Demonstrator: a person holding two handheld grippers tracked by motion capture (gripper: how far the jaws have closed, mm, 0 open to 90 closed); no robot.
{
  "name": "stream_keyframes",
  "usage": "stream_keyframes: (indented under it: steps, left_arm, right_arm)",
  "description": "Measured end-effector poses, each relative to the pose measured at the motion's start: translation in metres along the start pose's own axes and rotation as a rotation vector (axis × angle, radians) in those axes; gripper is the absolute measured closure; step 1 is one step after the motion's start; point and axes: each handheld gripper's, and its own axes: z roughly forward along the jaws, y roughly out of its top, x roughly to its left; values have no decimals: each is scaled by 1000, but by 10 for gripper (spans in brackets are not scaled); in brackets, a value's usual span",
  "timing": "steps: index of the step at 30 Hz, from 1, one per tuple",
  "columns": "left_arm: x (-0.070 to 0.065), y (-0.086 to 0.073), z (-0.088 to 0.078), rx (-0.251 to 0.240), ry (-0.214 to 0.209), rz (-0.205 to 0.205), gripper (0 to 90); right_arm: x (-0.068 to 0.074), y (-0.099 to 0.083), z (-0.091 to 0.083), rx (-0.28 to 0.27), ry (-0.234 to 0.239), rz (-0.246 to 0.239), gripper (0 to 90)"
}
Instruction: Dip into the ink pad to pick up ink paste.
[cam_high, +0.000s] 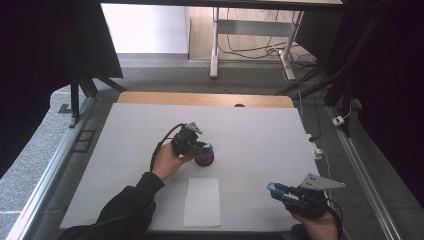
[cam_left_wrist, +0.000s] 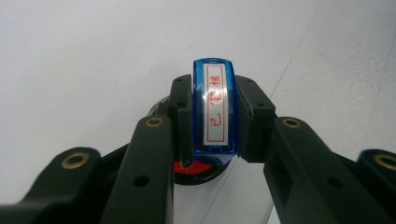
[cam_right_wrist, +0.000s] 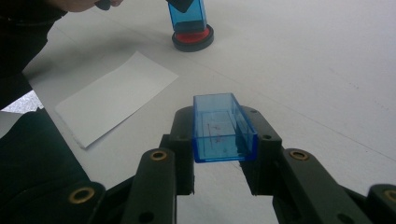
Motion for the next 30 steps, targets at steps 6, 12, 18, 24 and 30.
stream_keyframes:
  steps: [6,12,18,24,30]
  left_arm:
    - [1,-2,5,9,5,-9,704]
    - [2,-2,5,8,2,-16,705]
    - [-6,0,6,33,44,35,708]
    - [-18,2,7,53,105,95,709]
    - [-18,2,7,63,111,98,709]
  right_arm:
    - [0,0,0,0,1,0,686]
    - [0,0,0,0,1,-1,686]
    - [0,0,0,1,4,0,685]
    - [1,0,0,-2,5,0,686]
    - [1,0,0,-2,5,-2,686]
